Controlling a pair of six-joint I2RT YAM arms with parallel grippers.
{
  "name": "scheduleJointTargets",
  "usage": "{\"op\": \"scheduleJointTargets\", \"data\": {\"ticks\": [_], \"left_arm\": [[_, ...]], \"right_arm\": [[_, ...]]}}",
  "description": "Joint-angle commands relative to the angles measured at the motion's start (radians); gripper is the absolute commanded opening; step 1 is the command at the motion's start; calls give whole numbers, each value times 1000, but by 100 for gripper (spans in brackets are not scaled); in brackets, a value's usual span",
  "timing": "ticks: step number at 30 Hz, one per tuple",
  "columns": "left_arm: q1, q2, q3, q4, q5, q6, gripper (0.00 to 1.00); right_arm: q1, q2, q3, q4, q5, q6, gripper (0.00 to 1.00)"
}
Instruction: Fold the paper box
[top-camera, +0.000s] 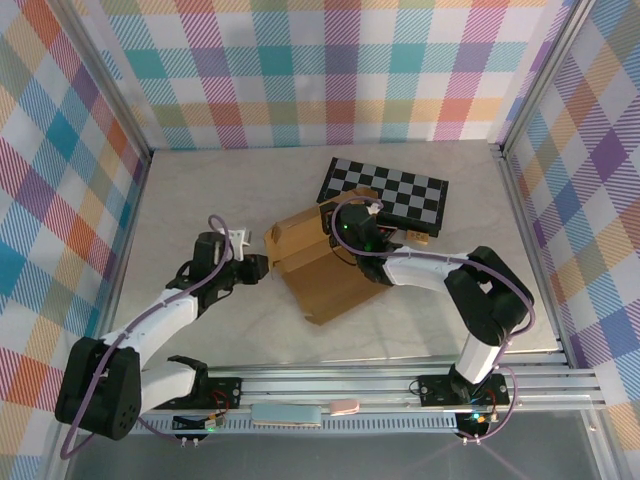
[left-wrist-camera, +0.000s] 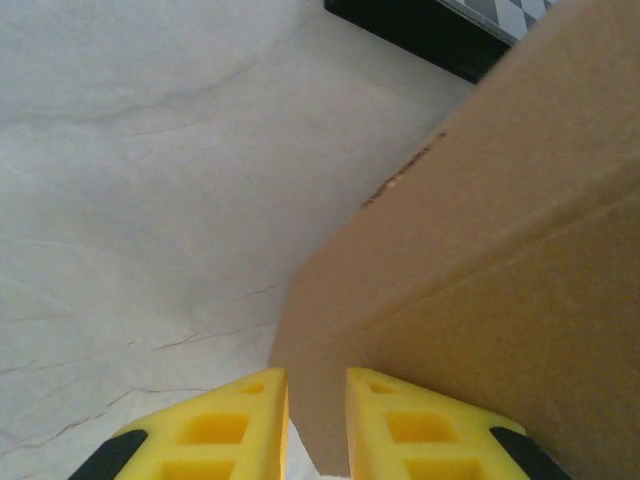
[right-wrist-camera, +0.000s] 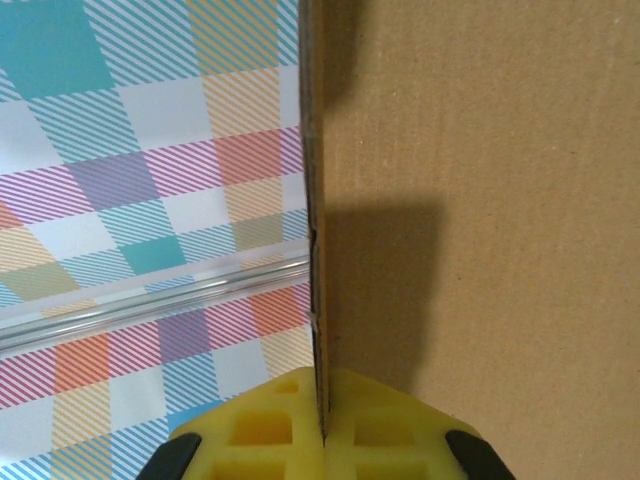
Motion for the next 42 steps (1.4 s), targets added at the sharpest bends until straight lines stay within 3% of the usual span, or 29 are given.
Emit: {"op": "scheduleJointTargets", "data": {"ticks": [1,16,42], "left_arm": [[-25,6,40,74,15,38,23],[-75,100,113,95,-18,71,28],[-148,101,24,217,-102,-4,45]], "right_arm": [[-1,16,31,-9,-7,1,0],[-1,28,47,-33,-15,23,0],[0,71,32,28,-5,-4,0]]}}
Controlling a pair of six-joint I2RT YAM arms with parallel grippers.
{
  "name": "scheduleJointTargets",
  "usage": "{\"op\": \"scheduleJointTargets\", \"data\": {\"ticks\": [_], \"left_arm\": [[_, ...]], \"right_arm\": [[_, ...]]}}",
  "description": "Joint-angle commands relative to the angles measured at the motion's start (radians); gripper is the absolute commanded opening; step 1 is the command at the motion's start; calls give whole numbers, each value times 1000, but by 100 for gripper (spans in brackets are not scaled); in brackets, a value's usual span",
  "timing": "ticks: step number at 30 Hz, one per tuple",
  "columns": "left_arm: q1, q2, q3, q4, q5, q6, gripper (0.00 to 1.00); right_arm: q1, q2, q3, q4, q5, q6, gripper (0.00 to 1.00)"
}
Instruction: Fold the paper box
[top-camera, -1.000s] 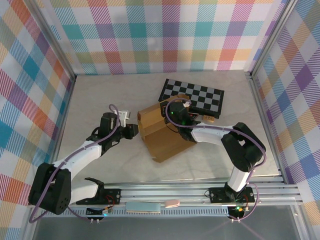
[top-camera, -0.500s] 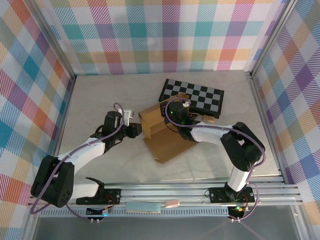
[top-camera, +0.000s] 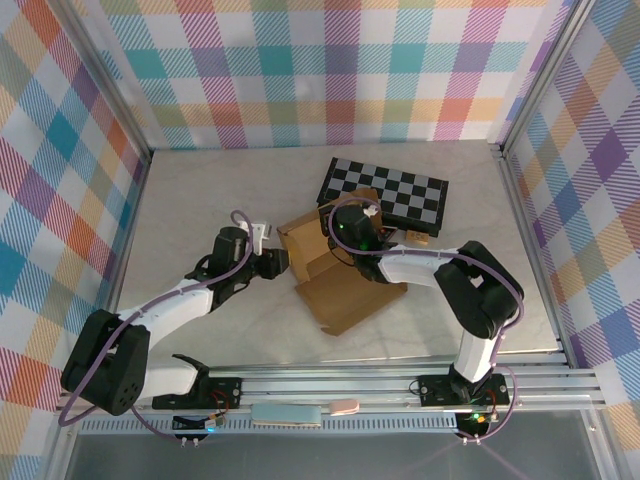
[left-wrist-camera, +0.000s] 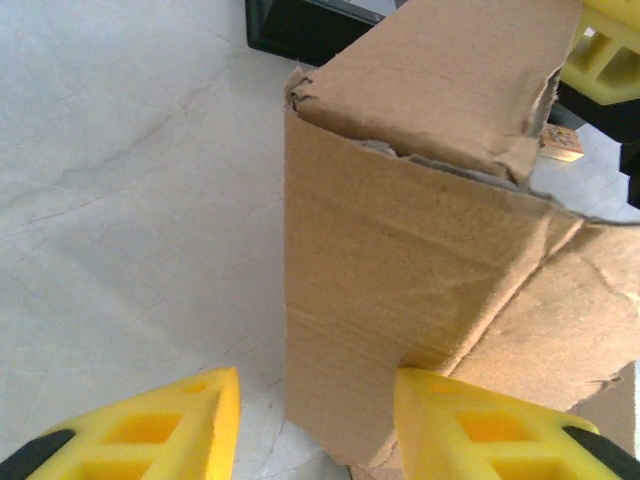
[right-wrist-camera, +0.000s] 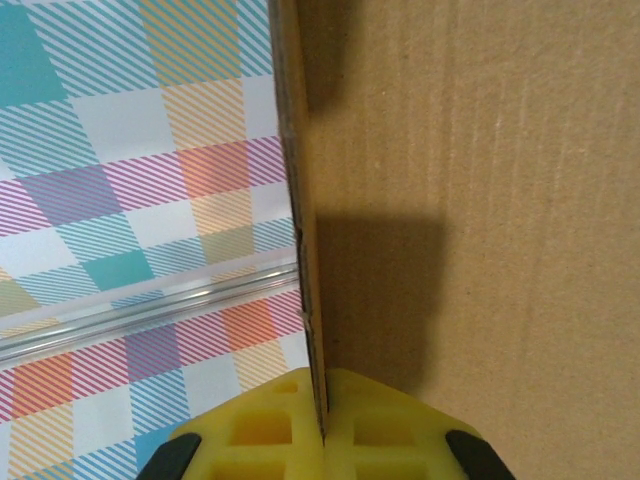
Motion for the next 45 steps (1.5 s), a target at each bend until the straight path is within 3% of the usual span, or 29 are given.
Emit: {"op": "scheduleJointTargets", "data": {"ticks": [1,14,19,36,45], "left_arm": [[-16,-28,-24,63,-10,-18,45],[-16,-79,-30,42,20,-41,49],[-16,-122,-30,-27,-45,-38,50],[-16,-142,-49,-106,-178,44,49],[-16,-132,-79,-83,-178,37,48]], "right_arm": [[4,8,13,34,-6,-4,0],[3,14,37,34,-15,8,0],[6,-9,24,97,-13,-16,0],[37,68,-160,513,-95,-76,0],[53,102,-243,597,-87,-67,0]]}}
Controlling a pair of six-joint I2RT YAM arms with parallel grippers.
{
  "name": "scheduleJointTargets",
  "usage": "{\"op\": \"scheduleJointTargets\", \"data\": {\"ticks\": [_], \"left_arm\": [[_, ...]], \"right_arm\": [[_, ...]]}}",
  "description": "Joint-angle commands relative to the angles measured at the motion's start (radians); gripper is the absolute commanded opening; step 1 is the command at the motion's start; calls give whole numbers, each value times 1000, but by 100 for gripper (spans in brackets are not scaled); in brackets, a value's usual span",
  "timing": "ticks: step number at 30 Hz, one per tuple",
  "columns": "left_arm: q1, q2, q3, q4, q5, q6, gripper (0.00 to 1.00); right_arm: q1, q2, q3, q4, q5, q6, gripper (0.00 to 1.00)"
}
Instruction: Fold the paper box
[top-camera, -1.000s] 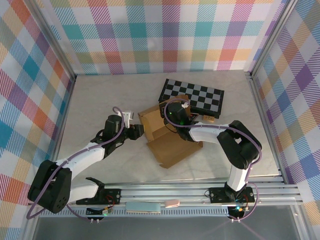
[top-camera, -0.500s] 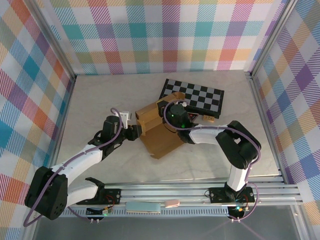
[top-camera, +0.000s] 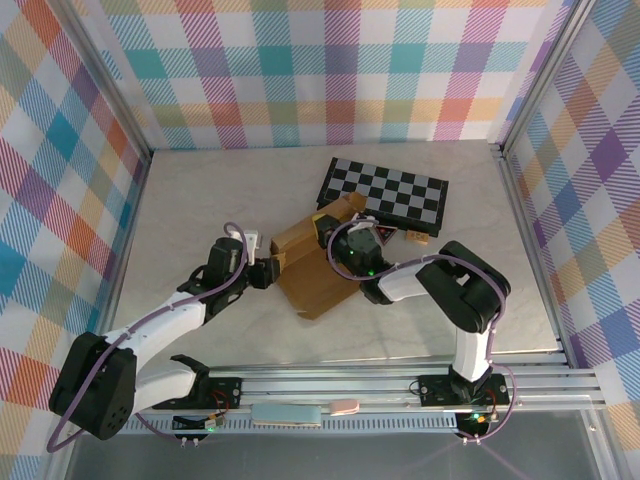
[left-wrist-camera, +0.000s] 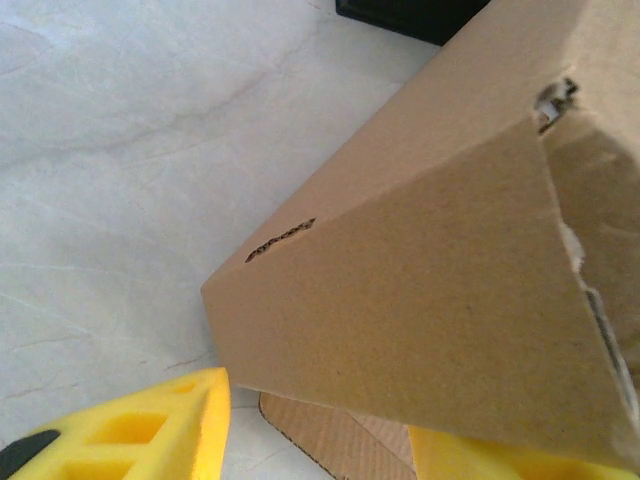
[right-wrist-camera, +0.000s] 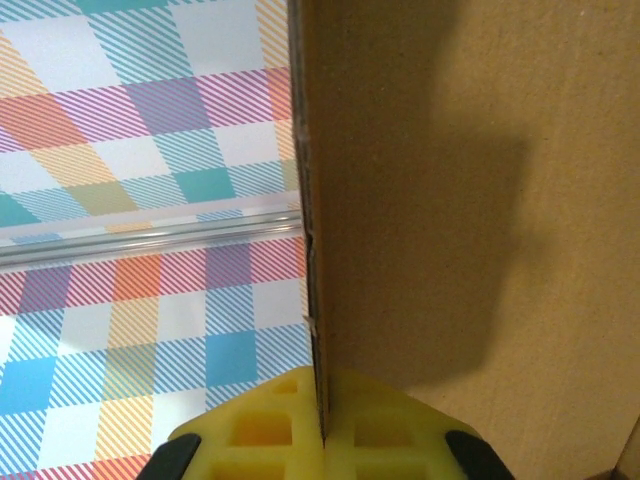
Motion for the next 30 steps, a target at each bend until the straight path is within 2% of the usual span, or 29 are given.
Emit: {"op": "scheduleJointTargets", "data": {"ticks": [1,14,30], "left_arm": [[-6,-1,-11,34,-32,15,48],[-6,62,6,113,-40,-17,47],[-23,110,37,173,-70,-73,46]], "right_arm": [[19,25,-36,45,-22,-6,0],[27,53,68,-103,-22,10,0],[32,106,142,-129,4,32,0]]}}
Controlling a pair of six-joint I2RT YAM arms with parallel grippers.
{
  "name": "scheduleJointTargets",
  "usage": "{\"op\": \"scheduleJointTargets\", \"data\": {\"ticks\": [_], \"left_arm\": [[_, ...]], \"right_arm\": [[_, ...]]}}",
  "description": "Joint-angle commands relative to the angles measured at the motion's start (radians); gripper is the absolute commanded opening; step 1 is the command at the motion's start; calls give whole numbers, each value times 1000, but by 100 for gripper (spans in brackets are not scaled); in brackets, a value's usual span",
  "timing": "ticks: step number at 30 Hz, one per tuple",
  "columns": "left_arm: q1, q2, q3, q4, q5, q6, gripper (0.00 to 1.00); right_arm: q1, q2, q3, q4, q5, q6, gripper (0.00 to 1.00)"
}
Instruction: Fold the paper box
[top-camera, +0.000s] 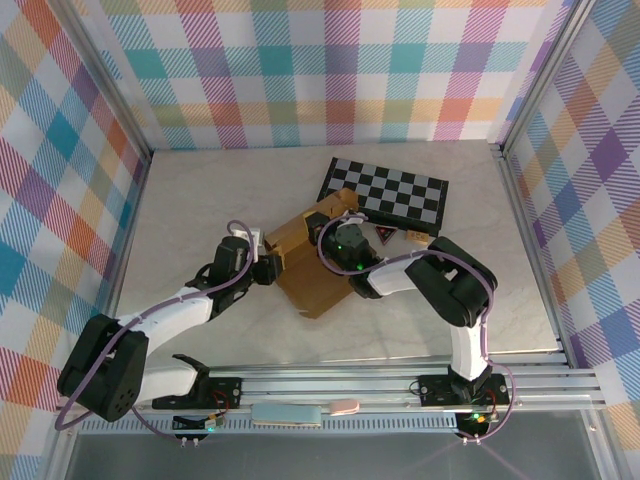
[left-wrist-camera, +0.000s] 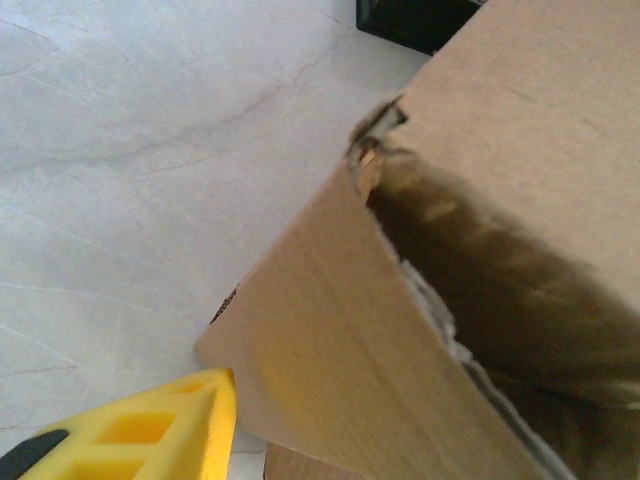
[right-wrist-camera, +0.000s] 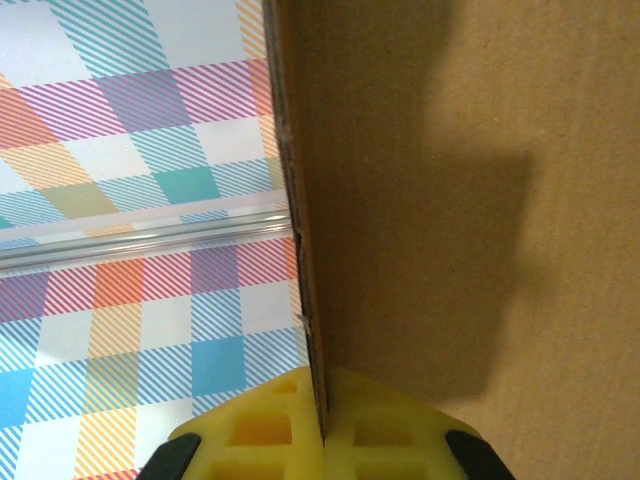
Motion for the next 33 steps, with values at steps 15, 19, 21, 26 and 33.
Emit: {"op": "scheduleJointTargets", "data": {"ticks": [15,19,21,26,33], "left_arm": [[-37,32,48,99,-107,-113,44],[-51,39,48,115,-132,-138,43],[-61,38,49,116,-140,-137,39],[-71,41,52,119,-136,-130,29],[-103,87,80,129,-180,-132,37]], "right_arm": [[37,30,20,-50,74,5,0],[39,42,35,-48,90,10,0],[39,43,46,-62,88,13,0],[41,40,53,-87,90,26,0],[50,34,55,-103,95,38,0]]}}
